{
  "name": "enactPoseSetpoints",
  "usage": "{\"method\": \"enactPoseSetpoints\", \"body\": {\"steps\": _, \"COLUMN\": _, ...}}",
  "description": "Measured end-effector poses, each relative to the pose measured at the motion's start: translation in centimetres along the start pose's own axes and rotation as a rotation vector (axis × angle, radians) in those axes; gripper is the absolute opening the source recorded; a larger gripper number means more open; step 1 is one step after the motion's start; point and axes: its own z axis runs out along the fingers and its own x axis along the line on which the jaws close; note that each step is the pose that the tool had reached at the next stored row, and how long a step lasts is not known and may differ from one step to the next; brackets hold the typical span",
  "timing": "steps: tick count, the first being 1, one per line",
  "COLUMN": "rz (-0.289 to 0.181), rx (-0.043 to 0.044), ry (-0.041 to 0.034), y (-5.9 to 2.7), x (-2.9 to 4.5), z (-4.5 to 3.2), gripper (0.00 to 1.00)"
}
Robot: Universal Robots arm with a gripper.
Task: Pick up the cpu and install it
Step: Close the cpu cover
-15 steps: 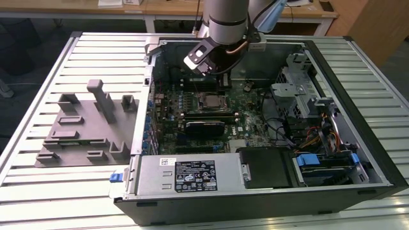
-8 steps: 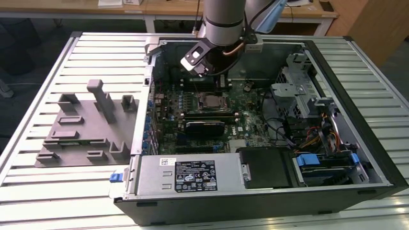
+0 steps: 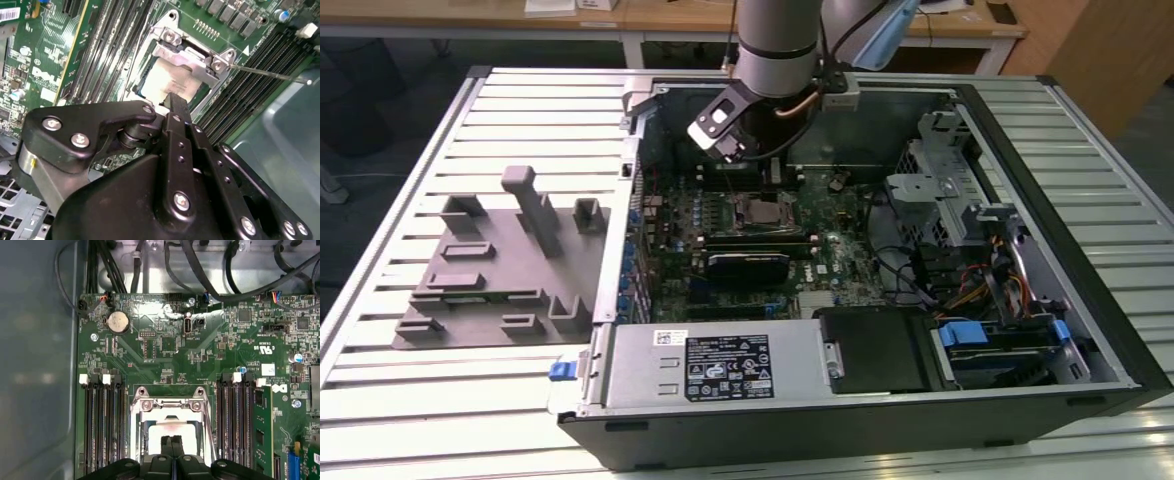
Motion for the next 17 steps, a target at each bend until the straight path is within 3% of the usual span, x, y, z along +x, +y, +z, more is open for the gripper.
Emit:
{"method": "enactPoseSetpoints", "body": {"steps": 5, "rz": -0.024, "rx": 0.0001, "ry": 0.0012, "y": -0.02, "x": 0.0, "z": 0.0, "gripper": 0.11}}
{"method": "enactPoseSetpoints", "body": {"steps": 17, "rz": -0.24, "rx": 0.0008, "ry": 0.0108, "y": -0.01, "x": 0.0, "z": 0.02, "gripper": 0.11}}
